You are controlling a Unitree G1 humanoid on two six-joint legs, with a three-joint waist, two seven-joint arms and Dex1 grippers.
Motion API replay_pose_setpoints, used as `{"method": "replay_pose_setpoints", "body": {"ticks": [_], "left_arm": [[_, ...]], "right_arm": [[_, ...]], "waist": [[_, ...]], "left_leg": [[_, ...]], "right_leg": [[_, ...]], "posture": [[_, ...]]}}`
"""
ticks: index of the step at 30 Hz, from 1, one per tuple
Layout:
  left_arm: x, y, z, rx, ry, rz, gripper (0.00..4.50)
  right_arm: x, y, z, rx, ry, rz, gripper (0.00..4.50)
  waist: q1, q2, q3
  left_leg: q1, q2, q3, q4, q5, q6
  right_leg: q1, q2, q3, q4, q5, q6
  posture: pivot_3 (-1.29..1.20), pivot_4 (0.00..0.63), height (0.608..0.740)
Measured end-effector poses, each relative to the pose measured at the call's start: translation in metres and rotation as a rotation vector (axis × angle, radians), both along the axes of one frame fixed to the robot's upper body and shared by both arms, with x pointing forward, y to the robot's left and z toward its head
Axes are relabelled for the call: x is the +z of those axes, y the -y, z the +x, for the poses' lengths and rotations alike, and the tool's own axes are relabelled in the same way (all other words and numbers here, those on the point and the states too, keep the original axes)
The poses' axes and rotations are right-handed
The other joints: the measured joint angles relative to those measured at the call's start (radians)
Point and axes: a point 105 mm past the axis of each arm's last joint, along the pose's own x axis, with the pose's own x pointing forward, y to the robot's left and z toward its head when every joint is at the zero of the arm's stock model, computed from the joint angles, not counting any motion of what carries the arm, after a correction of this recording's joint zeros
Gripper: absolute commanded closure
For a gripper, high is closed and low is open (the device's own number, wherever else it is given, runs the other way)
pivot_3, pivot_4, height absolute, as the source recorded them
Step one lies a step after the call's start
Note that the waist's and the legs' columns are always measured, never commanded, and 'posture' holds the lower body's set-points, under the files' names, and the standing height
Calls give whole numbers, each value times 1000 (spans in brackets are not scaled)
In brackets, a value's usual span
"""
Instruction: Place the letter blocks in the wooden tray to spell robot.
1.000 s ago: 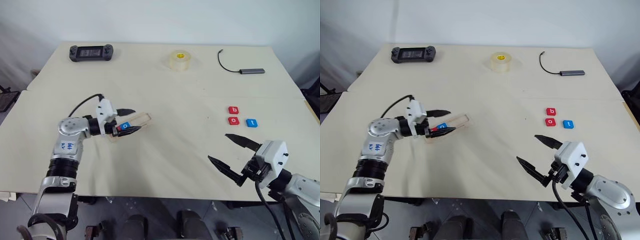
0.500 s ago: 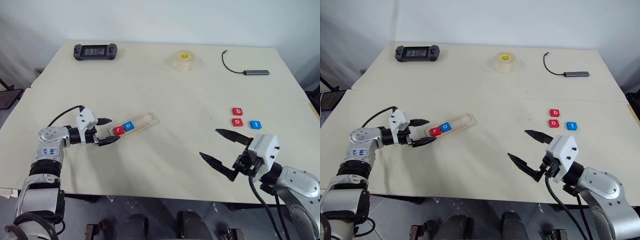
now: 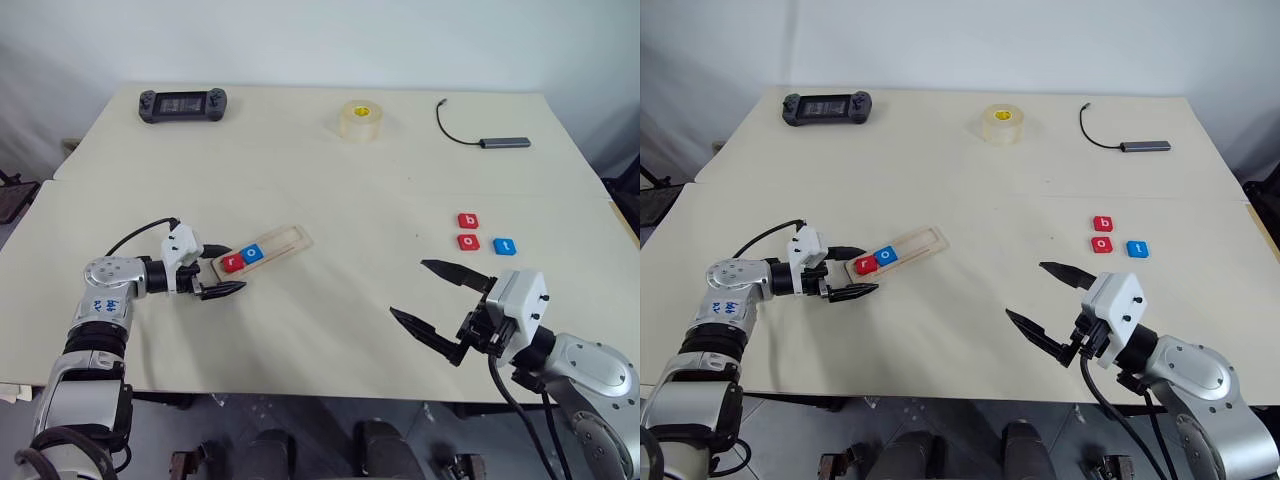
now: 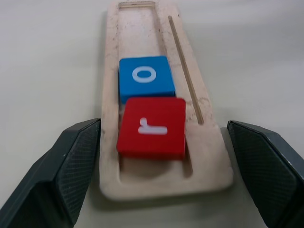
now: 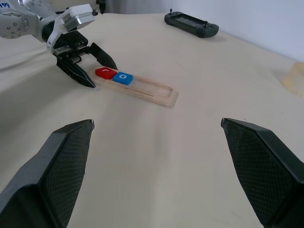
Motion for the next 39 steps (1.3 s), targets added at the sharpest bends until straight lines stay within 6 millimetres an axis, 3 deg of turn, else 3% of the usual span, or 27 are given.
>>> {"method": "replay_pose_setpoints", "body": {"ticks": [4, 16, 20, 24, 33, 39], "left_arm": [[-3, 0, -4, 1, -16, -2, 1106], [-7, 7, -4, 35, 27, -92, 1106], [-5, 32, -9, -16, 30, -185, 1106], [9, 60, -16, -87, 8, -268, 1106], [-7, 80, -23, -181, -34, -96, 1106], [2, 132, -24, -394, 40, 3, 1106]], "right_arm": [[1, -3, 1, 14, 6, 3, 0], [4, -1, 11, 7, 16, 7, 0], [5, -1, 11, 8, 21, 7, 0], [4, 0, 11, 6, 19, 5, 0], [-3, 5, 7, -24, -10, 2, 0], [-4, 21, -3, -100, -13, -24, 0]], "waist": [[-1, 1, 0], [4, 3, -2], [9, 2, -1], [5, 1, -1], [11, 1, -1], [30, 1, -1]], "left_leg": [[1, 0, 0, 0, 0, 0], [2, 0, 0, 0, 1, 0], [-1, -1, -1, 0, 1, 0], [-1, 0, -1, 0, 0, 0], [-1, -1, -1, 0, 1, 0], [-2, -3, -1, 0, 0, 2]], "right_leg": [[1, 0, 0, 0, 0, 0], [2, -1, 0, 0, 0, 0], [1, -1, -1, -1, 0, 0], [0, -1, -1, -1, 0, 0], [1, 0, -1, -2, 0, 0], [1, 1, -1, -5, 1, 2]], "posture": [[0, 150, 740], [0, 150, 740], [0, 150, 740], [0, 150, 740], [0, 150, 740], [0, 150, 740]]}}
